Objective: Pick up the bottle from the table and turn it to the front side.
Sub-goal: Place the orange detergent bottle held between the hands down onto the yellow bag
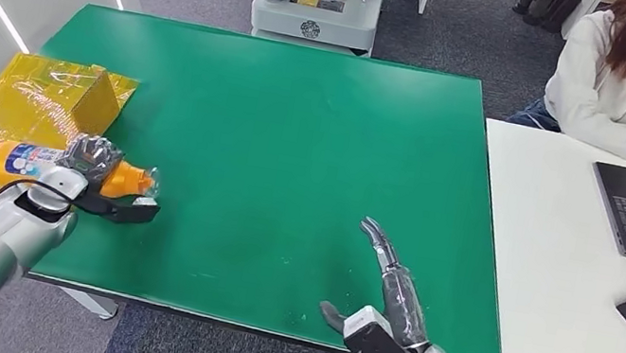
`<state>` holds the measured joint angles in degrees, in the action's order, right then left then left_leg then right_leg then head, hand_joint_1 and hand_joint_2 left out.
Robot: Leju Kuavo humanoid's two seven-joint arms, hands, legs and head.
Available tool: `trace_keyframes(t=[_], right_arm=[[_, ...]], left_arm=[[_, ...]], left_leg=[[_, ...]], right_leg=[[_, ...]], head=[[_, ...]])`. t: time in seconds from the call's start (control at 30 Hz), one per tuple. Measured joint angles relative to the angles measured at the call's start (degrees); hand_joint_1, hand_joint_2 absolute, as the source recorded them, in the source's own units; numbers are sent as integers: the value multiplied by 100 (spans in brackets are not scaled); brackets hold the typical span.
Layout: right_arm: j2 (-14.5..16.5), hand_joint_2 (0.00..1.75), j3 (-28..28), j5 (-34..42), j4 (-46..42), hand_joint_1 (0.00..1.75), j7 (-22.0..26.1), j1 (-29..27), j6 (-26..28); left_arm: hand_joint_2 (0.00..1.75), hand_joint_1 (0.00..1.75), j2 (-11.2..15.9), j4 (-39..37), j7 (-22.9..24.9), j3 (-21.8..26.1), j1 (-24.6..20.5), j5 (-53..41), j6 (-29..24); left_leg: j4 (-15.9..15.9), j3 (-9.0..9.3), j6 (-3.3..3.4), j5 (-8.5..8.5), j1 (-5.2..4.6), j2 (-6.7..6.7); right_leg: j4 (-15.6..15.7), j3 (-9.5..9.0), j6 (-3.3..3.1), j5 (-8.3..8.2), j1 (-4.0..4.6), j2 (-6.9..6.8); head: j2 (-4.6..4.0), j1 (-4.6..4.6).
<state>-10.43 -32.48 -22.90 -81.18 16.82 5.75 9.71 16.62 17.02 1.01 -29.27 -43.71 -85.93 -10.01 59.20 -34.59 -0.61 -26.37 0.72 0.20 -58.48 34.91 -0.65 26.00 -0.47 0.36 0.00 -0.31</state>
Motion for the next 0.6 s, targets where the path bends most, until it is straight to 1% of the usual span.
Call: trace_keyframes(t=[0.07, 0.17, 0.33, 0.47, 0.6], right_arm=[[1, 175, 0, -31, -29, 0, 0, -19, -37], [4, 175, -2, -87, -122, 0, -12, -54, -80], [7, 175, -2, -106, -281, 0, -42, -155, -131], [7, 175, -2, -172, -380, 0, -56, -204, -173], [7, 175, -1, -204, -425, 0, -87, -213, -182]], left_arm=[[175, 175, 87, -16, -76, 0, 87, -1, -35], [175, 175, 170, -22, -154, 0, 104, -8, -28], [175, 175, 219, -23, -219, 0, 103, -20, 6], [175, 0, 222, -23, -280, 0, 117, -22, -202], [175, 0, 176, -23, -401, 0, 182, -3, -653]], left_leg=[[-1, -1, 0, 0, 0, -17], [-3, 2, -1, -1, -1, -20], [-3, 11, -1, -1, -1, -14], [-2, 14, -2, 0, 0, -15], [-2, 13, -2, 0, -1, -18]], right_leg=[[0, -5, -1, 5, 1, -18], [-1, -11, -3, 5, 0, -23], [-2, -15, -4, 3, 0, -18], [-2, -17, -4, 3, 0, -19], [-2, -16, -4, 4, 0, -22]], head=[[0, 1], [0, 1], [0, 1], [0, 1], [0, 1]])
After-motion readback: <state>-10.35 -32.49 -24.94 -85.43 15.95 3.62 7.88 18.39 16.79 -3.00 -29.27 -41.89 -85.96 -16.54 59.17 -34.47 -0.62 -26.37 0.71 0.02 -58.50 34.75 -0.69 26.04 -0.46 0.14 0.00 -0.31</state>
